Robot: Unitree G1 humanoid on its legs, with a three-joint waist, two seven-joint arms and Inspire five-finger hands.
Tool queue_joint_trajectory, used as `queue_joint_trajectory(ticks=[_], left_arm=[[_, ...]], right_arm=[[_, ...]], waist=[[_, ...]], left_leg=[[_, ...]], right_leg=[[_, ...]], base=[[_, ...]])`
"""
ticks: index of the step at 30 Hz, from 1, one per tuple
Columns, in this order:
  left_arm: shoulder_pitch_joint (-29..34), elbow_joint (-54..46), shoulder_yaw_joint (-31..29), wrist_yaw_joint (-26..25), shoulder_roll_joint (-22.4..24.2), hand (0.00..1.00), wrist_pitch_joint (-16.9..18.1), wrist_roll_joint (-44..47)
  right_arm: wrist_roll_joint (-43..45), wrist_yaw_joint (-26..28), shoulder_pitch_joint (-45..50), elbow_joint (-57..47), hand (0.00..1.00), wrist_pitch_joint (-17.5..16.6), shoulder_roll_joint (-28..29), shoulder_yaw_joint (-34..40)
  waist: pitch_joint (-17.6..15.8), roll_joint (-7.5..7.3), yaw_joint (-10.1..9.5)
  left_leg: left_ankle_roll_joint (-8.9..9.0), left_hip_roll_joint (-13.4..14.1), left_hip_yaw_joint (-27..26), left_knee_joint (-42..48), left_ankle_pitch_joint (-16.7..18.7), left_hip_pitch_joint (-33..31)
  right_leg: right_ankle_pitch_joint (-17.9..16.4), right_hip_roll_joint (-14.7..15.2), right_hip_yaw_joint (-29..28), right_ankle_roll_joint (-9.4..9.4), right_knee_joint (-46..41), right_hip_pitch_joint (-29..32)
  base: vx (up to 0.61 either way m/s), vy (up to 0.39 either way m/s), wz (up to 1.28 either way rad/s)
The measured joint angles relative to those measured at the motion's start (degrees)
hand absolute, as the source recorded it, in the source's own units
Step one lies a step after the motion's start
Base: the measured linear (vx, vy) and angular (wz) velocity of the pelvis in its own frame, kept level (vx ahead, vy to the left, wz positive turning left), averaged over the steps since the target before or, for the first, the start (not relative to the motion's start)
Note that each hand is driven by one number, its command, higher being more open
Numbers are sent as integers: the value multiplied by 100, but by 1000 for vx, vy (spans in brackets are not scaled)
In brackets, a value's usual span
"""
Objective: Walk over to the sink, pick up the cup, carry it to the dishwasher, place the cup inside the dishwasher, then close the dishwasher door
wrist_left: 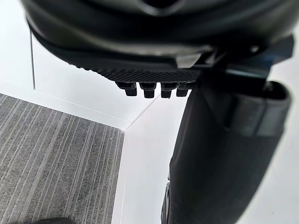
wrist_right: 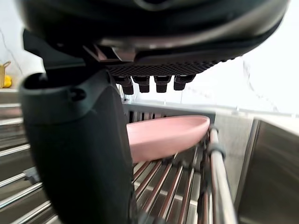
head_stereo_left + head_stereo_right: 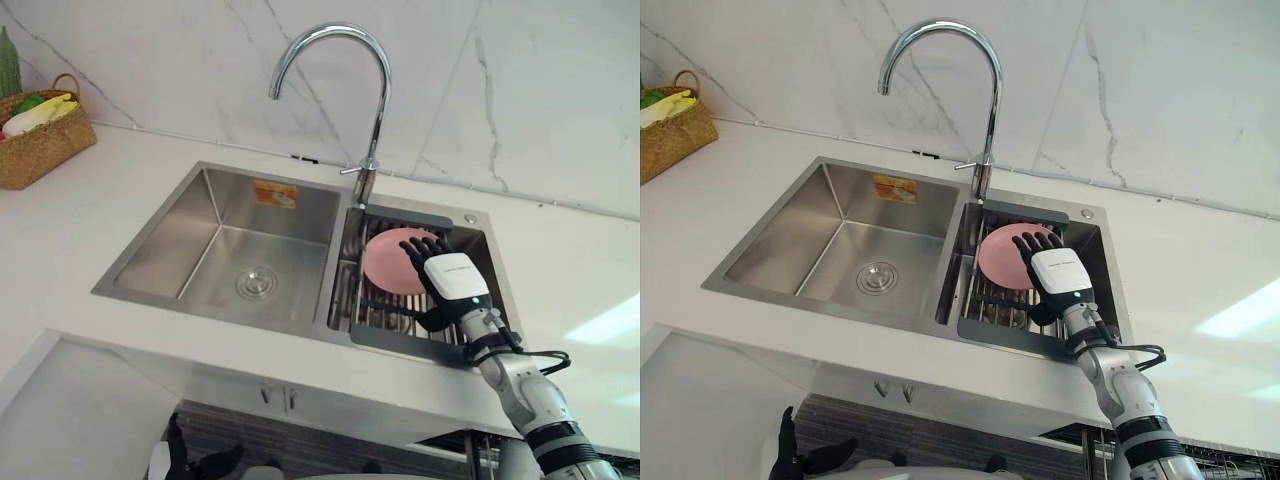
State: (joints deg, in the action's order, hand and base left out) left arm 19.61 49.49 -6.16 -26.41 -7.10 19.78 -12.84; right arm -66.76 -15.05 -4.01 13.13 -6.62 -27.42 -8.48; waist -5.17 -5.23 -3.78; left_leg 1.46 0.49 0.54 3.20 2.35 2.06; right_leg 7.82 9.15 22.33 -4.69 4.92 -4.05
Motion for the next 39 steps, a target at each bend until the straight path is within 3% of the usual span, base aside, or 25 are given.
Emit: queue_joint_trajectory(ticks=[6,11,12,21,31,36,39], left_arm=[[-19,18,56,-111,-9,100,1,47],[-24,18,128,-124,-34,100,0,52],[-25,18,130,-124,-35,100,0,52],[-27,18,163,-135,-56,100,0,50],[-48,18,218,-512,-13,100,-2,30],[-47,18,212,-627,54,100,-2,22],[-64,13,214,-631,137,100,-1,11]], right_arm=[[-307,-509,-65,270,100,330,247,-126],[-325,-561,-243,425,100,483,284,-309],[-326,-560,-262,444,0,488,284,-318],[-323,-573,-355,515,0,552,289,-413],[-297,-735,-490,629,0,587,269,-437],[-182,-1077,-723,798,0,610,206,-437],[-147,-1401,-1242,1176,0,1026,37,-425]], waist=[[-12,14,1],[-43,55,14],[-55,73,14],[-60,82,33],[-96,138,35],[-148,220,37],[-212,335,14]], left_leg=[[64,0,27,-87,-24,-4],[57,41,47,-96,-20,-2],[60,46,50,-97,-22,-2],[67,52,53,-100,-26,-1],[71,70,51,-98,-27,-26],[72,71,51,-89,-27,-59],[72,64,55,-77,-28,-71]], right_leg=[[-48,0,-10,25,3,17],[-49,-22,-32,27,25,18],[-49,-26,-32,27,25,18],[-47,-34,-41,28,25,18],[-48,-71,-155,31,26,64],[-47,-85,-199,31,26,105],[-46,-81,-201,32,27,110]], base=[[-68,-2,0],[-42,-7,0],[0,0,0],[0,0,0],[-2,1,0],[-7,2,-2],[-2,4,1]])
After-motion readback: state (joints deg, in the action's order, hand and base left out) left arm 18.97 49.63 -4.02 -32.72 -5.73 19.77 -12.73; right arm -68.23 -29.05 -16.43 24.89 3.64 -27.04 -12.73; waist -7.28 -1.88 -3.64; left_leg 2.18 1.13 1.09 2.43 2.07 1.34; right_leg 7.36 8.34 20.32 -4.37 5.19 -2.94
